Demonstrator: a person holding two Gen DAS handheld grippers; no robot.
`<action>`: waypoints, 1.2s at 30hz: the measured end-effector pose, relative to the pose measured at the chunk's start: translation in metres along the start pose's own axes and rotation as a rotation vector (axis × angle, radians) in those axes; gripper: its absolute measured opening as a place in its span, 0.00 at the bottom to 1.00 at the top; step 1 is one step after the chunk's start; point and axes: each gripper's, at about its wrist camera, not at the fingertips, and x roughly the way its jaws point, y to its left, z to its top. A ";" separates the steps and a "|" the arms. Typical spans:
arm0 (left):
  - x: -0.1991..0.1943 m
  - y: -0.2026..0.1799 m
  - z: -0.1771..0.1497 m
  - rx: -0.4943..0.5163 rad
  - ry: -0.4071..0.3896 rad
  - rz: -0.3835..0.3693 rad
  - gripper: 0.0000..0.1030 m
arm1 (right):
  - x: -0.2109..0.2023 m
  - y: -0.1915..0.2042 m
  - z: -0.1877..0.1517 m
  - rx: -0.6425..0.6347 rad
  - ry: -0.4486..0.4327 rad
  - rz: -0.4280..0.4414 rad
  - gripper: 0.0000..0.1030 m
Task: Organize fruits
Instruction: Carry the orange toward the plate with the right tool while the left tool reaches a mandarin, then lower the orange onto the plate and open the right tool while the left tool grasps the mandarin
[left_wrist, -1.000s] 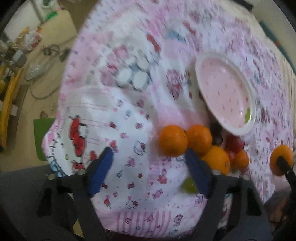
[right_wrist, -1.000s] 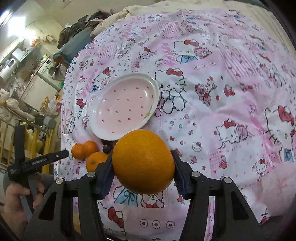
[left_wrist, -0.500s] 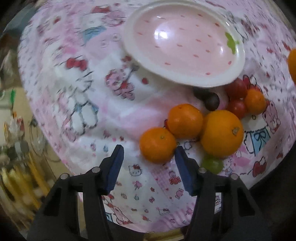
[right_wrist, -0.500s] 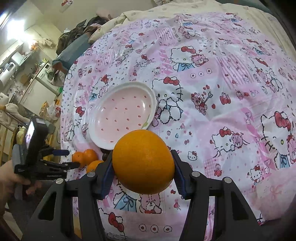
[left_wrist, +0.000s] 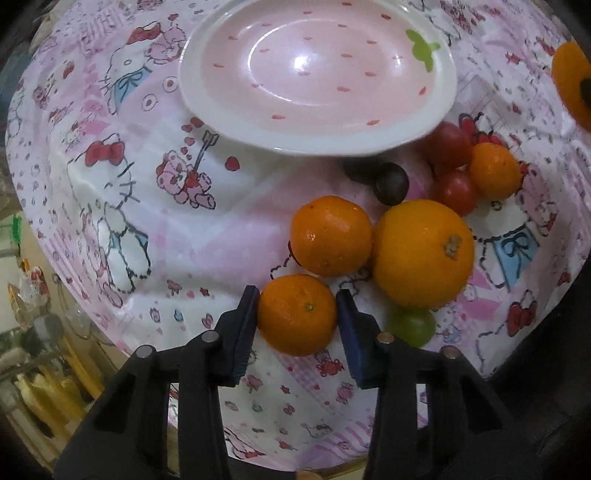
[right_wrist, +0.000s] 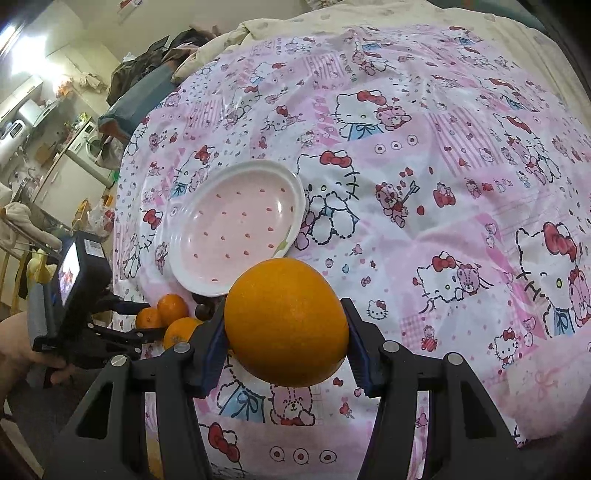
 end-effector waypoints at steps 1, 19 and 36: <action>-0.003 0.003 -0.003 -0.015 -0.008 -0.005 0.36 | 0.000 0.000 0.000 0.000 0.000 0.005 0.57; -0.084 0.070 0.051 -0.375 -0.415 -0.024 0.37 | 0.024 0.014 0.069 -0.073 -0.003 0.067 0.57; -0.048 0.106 0.084 -0.537 -0.404 -0.092 0.37 | 0.151 0.032 0.123 -0.199 0.199 0.068 0.57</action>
